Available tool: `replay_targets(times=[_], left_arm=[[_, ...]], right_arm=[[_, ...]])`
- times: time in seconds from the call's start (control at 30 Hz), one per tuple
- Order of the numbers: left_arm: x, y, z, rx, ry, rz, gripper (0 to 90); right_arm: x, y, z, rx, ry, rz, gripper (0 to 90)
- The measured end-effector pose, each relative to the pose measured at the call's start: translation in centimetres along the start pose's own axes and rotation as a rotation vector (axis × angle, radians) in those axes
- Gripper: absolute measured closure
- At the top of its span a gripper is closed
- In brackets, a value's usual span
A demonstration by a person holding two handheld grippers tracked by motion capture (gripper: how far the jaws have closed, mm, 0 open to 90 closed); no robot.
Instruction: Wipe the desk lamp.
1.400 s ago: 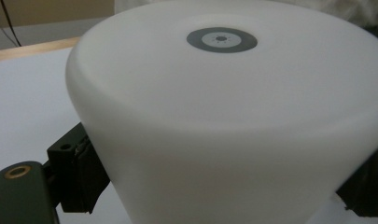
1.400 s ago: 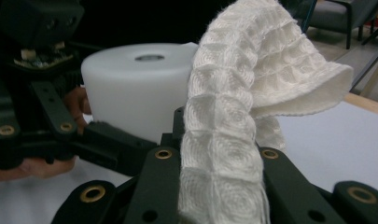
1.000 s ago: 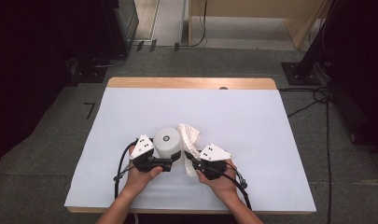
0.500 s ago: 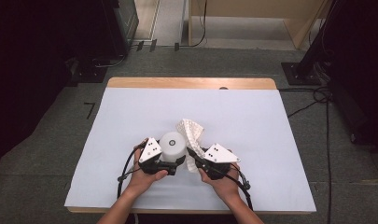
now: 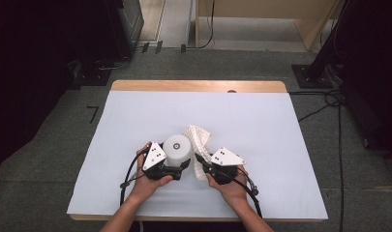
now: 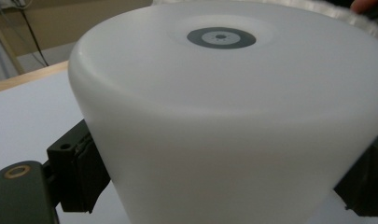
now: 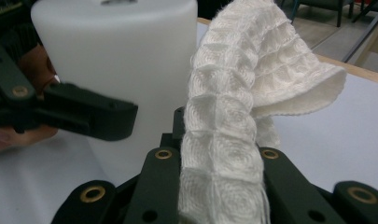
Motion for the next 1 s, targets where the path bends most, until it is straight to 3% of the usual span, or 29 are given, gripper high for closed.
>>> replay_targets(times=[0.3,0.4,0.53,0.6,0.67,0.7,0.9,0.93,1.0], left_arm=[[0.2,-0.8,1.1,-0.042,-0.024,-0.012,8.2],[-0.2,-0.6,1.3,-0.038,0.01,0.008,8.2],[-0.1,-0.4,1.3,-0.036,0.004,-0.012,8.0],[-0.1,-0.3,1.2,-0.035,0.01,-0.058,4.4],[0.2,-0.2,1.0,-0.03,0.057,-0.078,4.4],[0.2,-0.2,1.0,-0.03,0.057,-0.078,4.3],[1.0,-0.2,0.7,-0.021,0.103,-0.2,3.1],[1.2,-0.2,0.7,-0.02,0.106,-0.247,3.0],[1.6,-0.4,0.9,-0.024,0.105,-0.301,3.1]], right_arm=[[0.7,0.3,-0.1,0.006,-0.011,0.018,78.9],[1.0,0.4,-0.1,0.01,-0.013,0.025,78.9],[1.3,0.4,-0.1,0.009,-0.024,0.026,78.9],[1.6,0.5,-0.2,0.012,-0.024,0.028,79.0],[1.6,0.5,-0.2,0.011,-0.027,0.029,79.0],[1.6,0.5,-0.2,0.011,-0.027,0.029,79.0],[1.7,0.6,-0.1,0.009,-0.027,0.031,79.0],[1.8,0.6,-0.1,0.008,-0.027,0.031,79.0],[1.8,0.6,-0.1,0.006,-0.031,0.031,78.9]])
Point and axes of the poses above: each handheld gripper's, and its own axes: y roughly backward along the jaws, z roughly out of its underside, x roughly to its right, the point moved 6 cm from there along -y, roughly forward along the jaws, and after that the axes turned 1 degree about z, right-handed, at the moved point
